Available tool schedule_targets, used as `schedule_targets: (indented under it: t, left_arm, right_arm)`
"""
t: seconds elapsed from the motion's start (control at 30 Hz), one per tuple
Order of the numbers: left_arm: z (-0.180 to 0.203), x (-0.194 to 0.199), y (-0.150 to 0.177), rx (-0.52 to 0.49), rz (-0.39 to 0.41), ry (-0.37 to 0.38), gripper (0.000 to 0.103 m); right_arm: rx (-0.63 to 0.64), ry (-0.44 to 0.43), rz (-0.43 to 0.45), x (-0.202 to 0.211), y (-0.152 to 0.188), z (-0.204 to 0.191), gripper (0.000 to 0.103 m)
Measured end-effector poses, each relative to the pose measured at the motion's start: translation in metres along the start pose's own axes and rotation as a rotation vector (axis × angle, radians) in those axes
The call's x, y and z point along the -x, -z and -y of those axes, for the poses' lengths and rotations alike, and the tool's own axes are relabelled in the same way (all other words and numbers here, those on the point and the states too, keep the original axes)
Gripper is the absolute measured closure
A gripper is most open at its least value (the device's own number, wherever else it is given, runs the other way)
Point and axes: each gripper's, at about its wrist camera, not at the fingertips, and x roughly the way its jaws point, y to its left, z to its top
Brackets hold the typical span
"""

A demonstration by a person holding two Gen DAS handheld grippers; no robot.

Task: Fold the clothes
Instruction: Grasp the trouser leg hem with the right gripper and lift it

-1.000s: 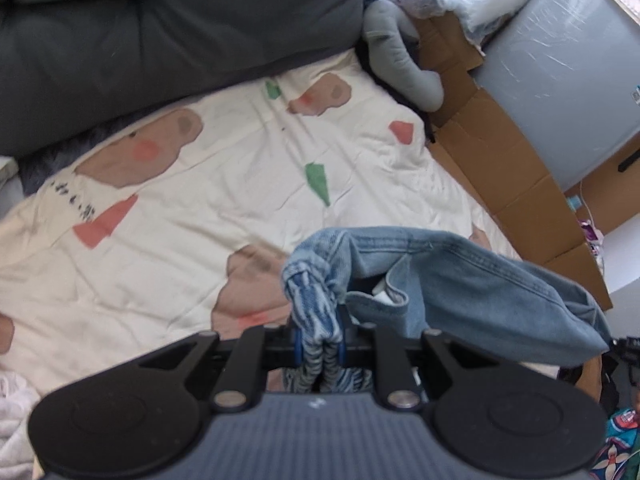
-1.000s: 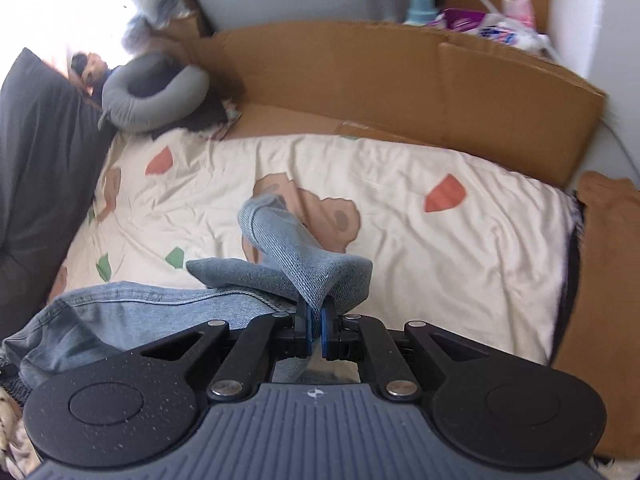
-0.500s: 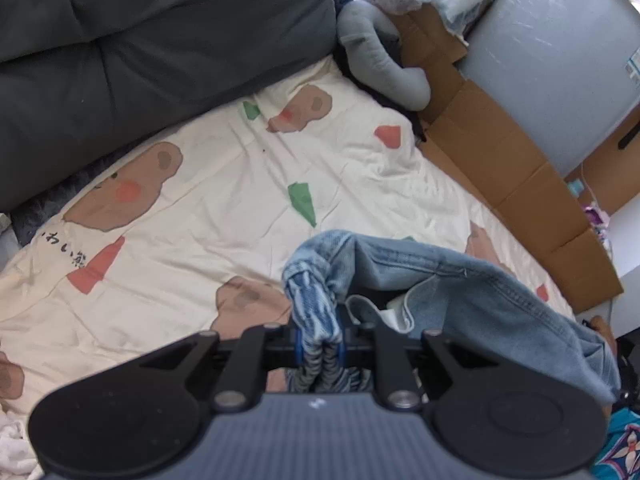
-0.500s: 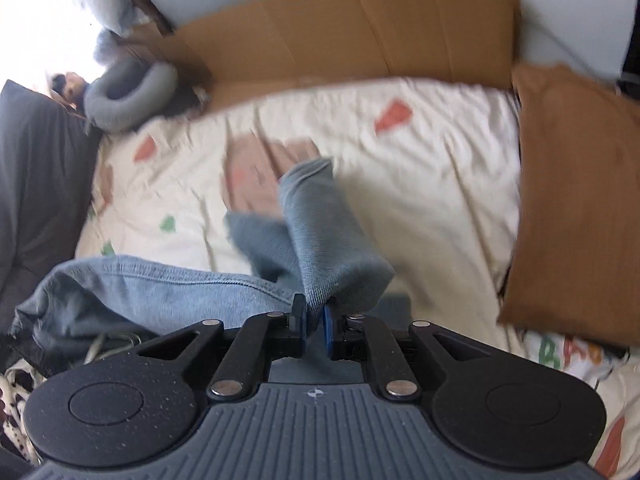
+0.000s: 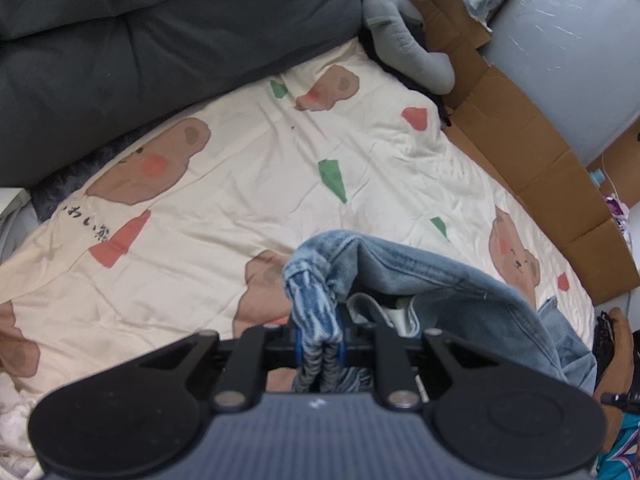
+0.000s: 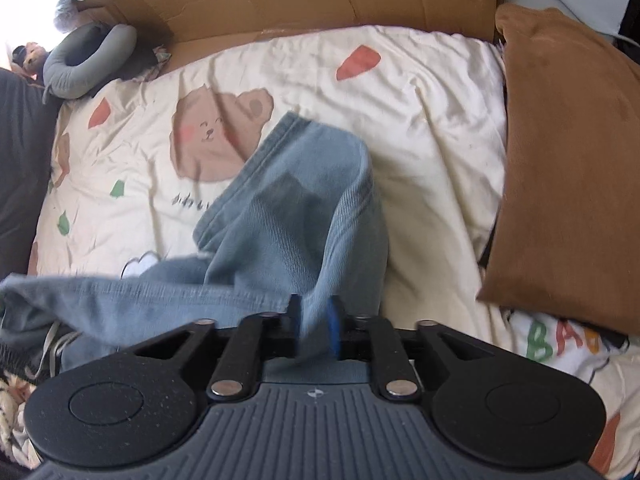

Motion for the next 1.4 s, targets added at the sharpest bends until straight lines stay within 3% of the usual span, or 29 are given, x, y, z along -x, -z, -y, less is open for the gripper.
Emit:
schedule_targets:
  t: [0.03, 0.27, 0.5, 0.53, 0.57, 0.63, 0.93, 1.4]
  left_arm:
    - [-0.002, 0.001, 0.001, 0.0, -0.001, -0.001, 0.087]
    - [-0.007, 0.002, 0.003, 0.006, 0.005, -0.014, 0.087]
    - [-0.012, -0.004, 0.0, 0.006, 0.01, -0.019, 0.087]
    - [-0.012, -0.006, -0.001, 0.007, 0.009, -0.021, 0.087]
    - [-0.013, -0.007, -0.002, 0.007, 0.008, -0.024, 0.087]
    - [-0.012, -0.009, -0.005, 0.0, 0.008, -0.032, 0.087]
    - [-0.014, -0.01, -0.021, -0.003, 0.027, -0.042, 0.087]
    - [-0.001, -0.009, -0.063, -0.039, 0.106, -0.036, 0.087]
  right_arm:
    - [-0.006, 0.005, 0.011, -0.002, -0.006, -0.001, 0.068]
    - [-0.035, 0.076, 0.035, -0.028, -0.047, -0.004, 0.065]
    - [-0.076, 0.201, -0.065, -0.073, -0.071, 0.006, 0.065]
    - [-0.085, 0.21, -0.084, -0.076, -0.072, 0.009, 0.069]
    - [-0.092, 0.218, -0.1, -0.079, -0.072, 0.011, 0.083]
    - [-0.098, 0.219, -0.107, -0.076, -0.072, 0.013, 0.09]
    - [-0.181, 0.054, 0.002, -0.007, -0.062, 0.022, 0.093]
    - [-0.318, -0.175, 0.272, 0.119, -0.072, 0.013, 0.093]
